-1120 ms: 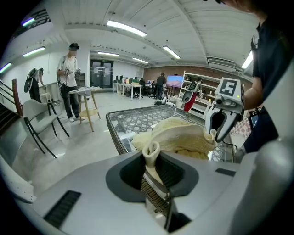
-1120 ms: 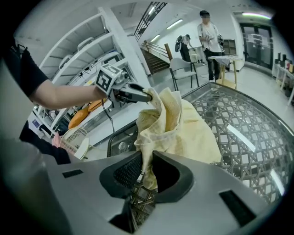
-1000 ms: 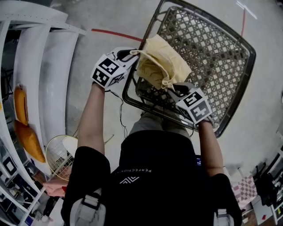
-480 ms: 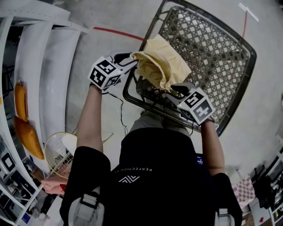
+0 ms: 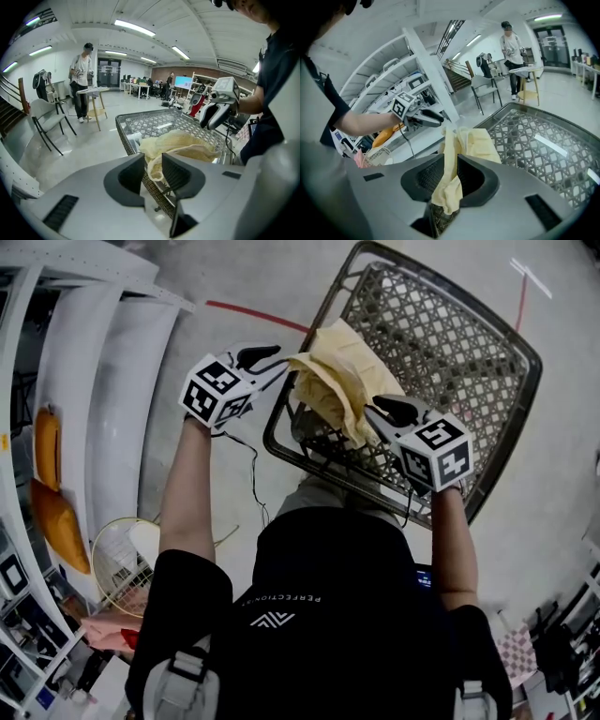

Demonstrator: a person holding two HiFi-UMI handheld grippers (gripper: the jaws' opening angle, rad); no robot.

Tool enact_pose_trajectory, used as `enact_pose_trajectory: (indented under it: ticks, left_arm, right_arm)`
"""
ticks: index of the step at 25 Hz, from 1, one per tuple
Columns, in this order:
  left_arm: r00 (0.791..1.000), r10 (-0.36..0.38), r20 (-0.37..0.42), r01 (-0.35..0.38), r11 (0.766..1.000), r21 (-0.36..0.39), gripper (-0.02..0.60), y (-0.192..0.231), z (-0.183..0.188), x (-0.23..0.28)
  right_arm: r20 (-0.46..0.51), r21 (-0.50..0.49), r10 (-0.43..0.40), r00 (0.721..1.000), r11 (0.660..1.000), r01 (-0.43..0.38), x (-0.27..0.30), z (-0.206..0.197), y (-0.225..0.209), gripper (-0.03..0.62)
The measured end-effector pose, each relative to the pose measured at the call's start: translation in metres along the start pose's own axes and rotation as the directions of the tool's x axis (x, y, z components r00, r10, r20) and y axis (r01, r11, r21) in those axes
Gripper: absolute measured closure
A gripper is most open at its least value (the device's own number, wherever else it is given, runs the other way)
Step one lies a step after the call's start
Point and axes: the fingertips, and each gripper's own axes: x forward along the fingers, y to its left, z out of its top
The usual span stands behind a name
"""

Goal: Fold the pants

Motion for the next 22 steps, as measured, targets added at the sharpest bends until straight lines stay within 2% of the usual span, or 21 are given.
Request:
enact_pose_trajectory:
  ticks: [6, 11, 19, 22]
  left_arm:
    - [1.0, -0.017, -0.024, 0.018, 1.0, 0.009, 0.499, -0.007, 0.026, 0.013]
    - [0.997, -0.054, -0.058, 0.055, 0.998, 0.016, 0.532, -0.016, 0.043, 0.038]
    - [0.981, -0.108, -0.162, 0.112, 0.994, 0.017, 0.538, -0.038, 0.008, 0.045]
    - [0.978, -0.11, -0.175, 0.11, 0.994, -0.012, 0.538, -0.04, -0.009, 0.04]
  right_arm:
    - [0.021, 0.06, -0.095, 0.995, 0.994, 0.093, 0.014, 0.015, -0.028, 0.507]
    - [0.057, 0.129, -0.2, 0.978, 0.973, 0.192, 0.021, 0.03, -0.055, 0.517]
    - [0.03, 0.186, -0.24, 0.97, 0.955, 0.23, 0.046, 0.041, -0.073, 0.523]
    - [-0.008, 0.198, -0.194, 0.981, 0.961, 0.192, 0.06, 0.038, -0.063, 0.523]
